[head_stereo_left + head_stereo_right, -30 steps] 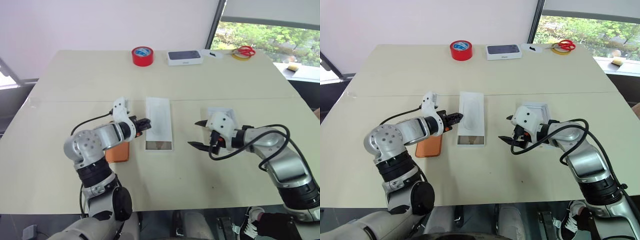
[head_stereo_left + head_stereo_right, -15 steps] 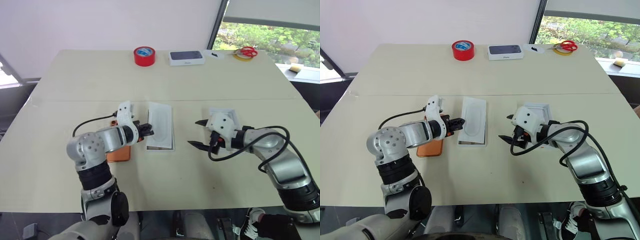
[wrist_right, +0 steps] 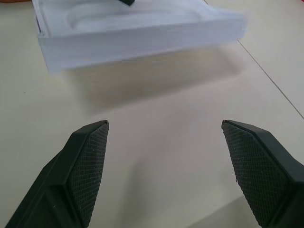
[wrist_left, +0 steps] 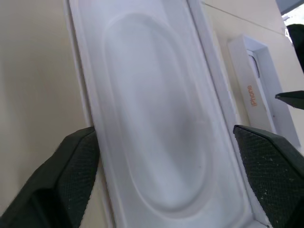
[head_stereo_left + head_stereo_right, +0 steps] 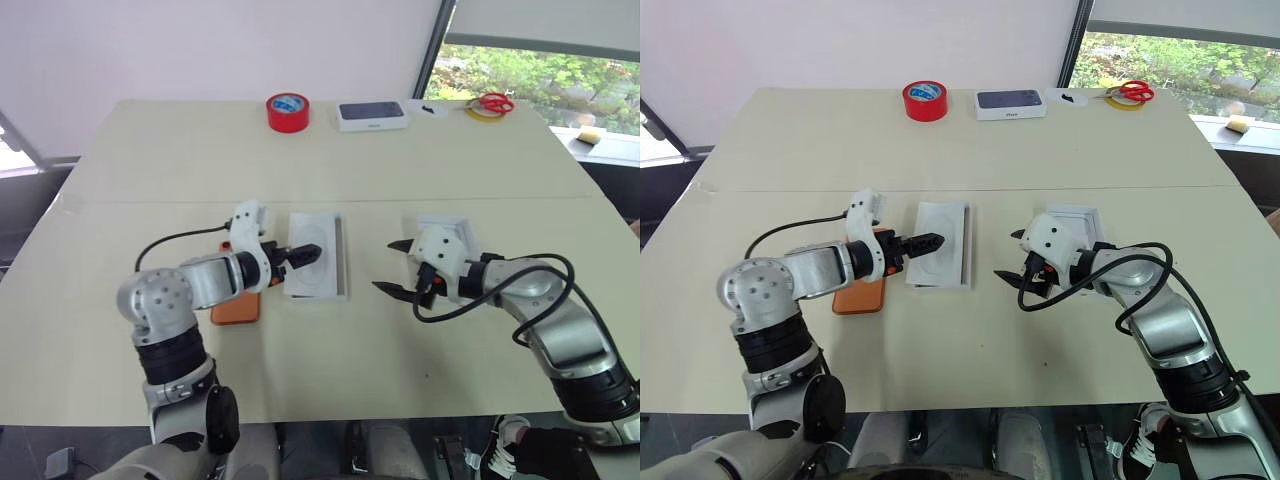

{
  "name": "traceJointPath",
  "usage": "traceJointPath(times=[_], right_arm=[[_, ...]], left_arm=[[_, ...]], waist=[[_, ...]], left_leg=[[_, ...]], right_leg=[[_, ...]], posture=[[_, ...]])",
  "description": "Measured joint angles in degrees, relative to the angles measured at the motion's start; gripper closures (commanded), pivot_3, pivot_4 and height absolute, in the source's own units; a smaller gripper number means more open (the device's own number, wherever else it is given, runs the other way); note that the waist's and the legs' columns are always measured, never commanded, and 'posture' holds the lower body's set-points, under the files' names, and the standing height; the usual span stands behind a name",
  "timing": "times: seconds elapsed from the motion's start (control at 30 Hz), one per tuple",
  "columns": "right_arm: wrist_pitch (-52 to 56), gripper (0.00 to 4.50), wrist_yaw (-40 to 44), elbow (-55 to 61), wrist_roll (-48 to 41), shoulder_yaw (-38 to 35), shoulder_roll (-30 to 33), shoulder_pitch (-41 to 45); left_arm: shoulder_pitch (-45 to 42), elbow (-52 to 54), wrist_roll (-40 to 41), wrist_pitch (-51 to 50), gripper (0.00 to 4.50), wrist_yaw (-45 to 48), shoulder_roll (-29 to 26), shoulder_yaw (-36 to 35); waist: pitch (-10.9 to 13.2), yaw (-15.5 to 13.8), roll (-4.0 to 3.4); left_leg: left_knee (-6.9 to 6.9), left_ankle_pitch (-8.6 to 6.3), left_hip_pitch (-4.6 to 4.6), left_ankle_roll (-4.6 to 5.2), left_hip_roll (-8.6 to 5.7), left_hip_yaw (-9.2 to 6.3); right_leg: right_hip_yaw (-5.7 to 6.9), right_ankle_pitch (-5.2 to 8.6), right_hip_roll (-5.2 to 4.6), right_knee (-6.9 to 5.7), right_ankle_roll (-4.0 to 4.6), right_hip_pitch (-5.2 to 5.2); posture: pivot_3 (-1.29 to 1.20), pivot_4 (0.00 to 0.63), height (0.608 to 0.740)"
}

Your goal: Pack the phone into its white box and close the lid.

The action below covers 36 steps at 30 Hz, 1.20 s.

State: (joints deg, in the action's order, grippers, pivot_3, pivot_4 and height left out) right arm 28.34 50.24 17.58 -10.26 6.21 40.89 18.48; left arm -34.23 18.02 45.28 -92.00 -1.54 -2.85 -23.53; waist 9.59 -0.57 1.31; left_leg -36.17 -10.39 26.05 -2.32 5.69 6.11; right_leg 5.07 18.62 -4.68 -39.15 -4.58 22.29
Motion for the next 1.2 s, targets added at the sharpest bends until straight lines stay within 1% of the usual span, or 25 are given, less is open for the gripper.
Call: traceJointPath(times=[0.17, 0.23, 0.4, 0.5, 0.57, 0.6, 0.63, 0.67, 0.7, 0.77, 0.8, 0.9, 0.97, 1.07, 1.2], right_arm=[[1.6, 0.5, 0.1, 0.0, -3.9, -1.2, -2.2, 0.7], [2.3, 0.5, 0.1, 0.0, -5.3, -2.1, -2.5, 1.1], [3.0, 0.5, 0.0, -0.5, -6.9, -2.3, -3.4, 2.4], [3.6, 0.5, -0.8, -1.8, -6.8, -1.5, -5.2, 3.7], [3.7, 1.03, -2.1, -3.1, -5.9, 0.2, -6.9, 5.6], [4.2, 1.32, -3.2, -4.3, -5.2, 1.4, -8.3, 7.4], [5.3, 1.86, -4.7, -5.8, -4.1, 2.6, -9.6, 9.4], [6.2, 2.2, -5.7, -6.8, -3.4, 3.3, -10.4, 10.7], [7.2, 2.93, -6.9, -8.3, -2.3, 4.4, -11.1, 12.4], [8.3, 3.79, -8.2, -10.2, -1.1, 5.7, -12.6, 14.6], [8.8, 4.41, -8.9, -11.5, -0.4, 6.9, -13.6, 16.1], [9.4, 4.41, -10.6, -14.6, 1.5, 8.7, -16.0, 19.0], [9.6, 4.41, -12.6, -16.9, 3.5, 10.1, -18.6, 21.2], [9.6, 4.41, -15.1, -20.1, 6.5, 12.7, -21.4, 23.3], [10.1, 4.41, -17.4, -26.2, 10.7, 15.9, -24.0, 26.6]], left_arm=[[-0.5, 0.0, 4.3, 0.0, 0.15, 2.0, -6.1, -0.4], [-1.0, 0.0, 5.4, 0.0, 0.15, 2.5, -7.4, -0.6], [-1.6, -0.1, 5.9, 0.0, 0.15, 3.5, -9.6, -0.5], [-1.1, 0.0, 4.9, 2.2, 0.15, 5.8, -13.8, 0.1], [0.7, 0.2, 3.3, 6.4, 0.09, 8.4, -17.7, 0.9], [2.6, 0.5, 1.7, 10.1, 0.09, 10.6, -21.0, 2.8], [5.2, 1.0, -0.8, 15.0, 0.09, 13.4, -24.6, 5.2], [7.2, 1.4, -2.7, 19.0, 0.09, 15.8, -27.0, 7.1], [9.5, 2.0, -5.2, 24.3, 0.09, 18.9, -29.5, 9.2], [12.5, 3.1, -8.5, 31.1, 0.09, 23.0, -32.5, 11.8], [14.5, 3.6, -10.6, 35.3, 0.09, 25.4, -34.5, 13.6], [19.5, 4.1, -15.0, 45.2, 0.09, 30.5, -37.0, 15.8], [23.1, 4.3, -16.1, 50.7, 0.09, 34.3, -37.5, 15.7], [26.1, 4.7, -15.9, 54.7, 0.09, 38.5, -37.6, 15.4], [29.2, 4.9, -16.1, 57.3, 0.09, 40.8, -38.1, 13.8]], waist=[[0.0, -0.2, 0.0], [0.0, -0.2, 0.0], [0.0, -0.1, 0.0], [0.0, 0.2, 0.0], [0.0, 0.6, -0.03], [0.0, 0.9, -0.03], [0.0, 1.2, -0.06], [0.0, 1.2, -0.06], [0.0, 1.1, -0.06], [0.0, 0.9, -0.06], [0.0, 1.0, -0.06], [0.0, 1.2, -0.08], [0.0, 1.4, -0.08], [0.0, 1.4, -0.1], [0.0, 1.3, -0.1]], left_leg=[[-0.02, 0.0, 0.01, 0.0, -0.01, 0.0], [-0.02, 0.0, 0.01, 0.0, -0.01, 0.0], [0.0, 0.0, 0.01, 0.01, 0.0, -0.01], [0.03, 0.0, 0.01, -0.01, 0.01, 0.01], [0.06, 0.01, 0.0, -0.03, 0.01, 0.02], [0.07, 0.02, 0.0, -0.03, 0.02, 0.02], [0.1, 0.04, 0.0, -0.06, 0.02, 0.05], [0.12, 0.04, 0.0, -0.07, 0.02, 0.05], [0.12, 0.04, 0.03, -0.09, 0.02, 0.06], [0.08, 0.02, 0.09, -0.06, 0.01, 0.08], [0.09, 0.01, 0.1, -0.05, 0.01, 0.12], [0.14, -0.01, 0.12, -0.01, 0.02, 0.13], [0.15, -0.01, 0.15, -0.01, 0.05, 0.14], [0.14, -0.01, 0.25, -0.01, 0.07, 0.14], [0.11, -0.01, 0.28, 0.0, 0.06, 0.16]], right_leg=[[0.0, 0.0, -0.01, 0.0, 0.0, -0.01], [0.0, 0.0, -0.02, 0.0, 0.0, -0.02], [0.0, 0.0, 0.0, 0.0, 0.0, 0.0], [0.0, 0.0, 0.01, -0.01, 0.01, 0.04], [0.0, 0.0, 0.01, -0.02, 0.01, 0.05], [0.0, 0.0, 0.02, -0.02, 0.01, 0.07], [0.0, 0.0, 0.01, -0.02, 0.02, 0.09], [0.0, 0.0, 0.01, -0.02, 0.02, 0.1], [0.0, 0.0, -0.01, -0.01, 0.02, 0.11], [0.01, 0.0, -0.04, 0.02, 0.03, 0.15], [0.0, 0.0, -0.06, 0.02, 0.03, 0.17], [0.0, 0.0, -0.06, 0.01, 0.04, 0.23], [0.0, -0.01, -0.04, 0.0, 0.05, 0.28], [-0.01, -0.01, -0.03, -0.02, 0.05, 0.37], [0.0, -0.01, -0.04, -0.02, 0.05, 0.4]], posture=[[0.0, 0.15, 0.73], [0.0, 0.15, 0.73], [0.0, 0.15, 0.73], [0.0, 0.15, 0.73], [0.0, 0.15, 0.73], [0.0, 0.15, 0.73], [0.0, 0.15, 0.73], [0.0, 0.15, 0.73], [0.0, 0.15, 0.73], [0.0, 0.15, 0.73], [0.0, 0.15, 0.73], [0.0, 0.15, 0.73], [0.0, 0.15, 0.73], [0.0, 0.15, 0.73], [0.0, 0.15, 0.73]])
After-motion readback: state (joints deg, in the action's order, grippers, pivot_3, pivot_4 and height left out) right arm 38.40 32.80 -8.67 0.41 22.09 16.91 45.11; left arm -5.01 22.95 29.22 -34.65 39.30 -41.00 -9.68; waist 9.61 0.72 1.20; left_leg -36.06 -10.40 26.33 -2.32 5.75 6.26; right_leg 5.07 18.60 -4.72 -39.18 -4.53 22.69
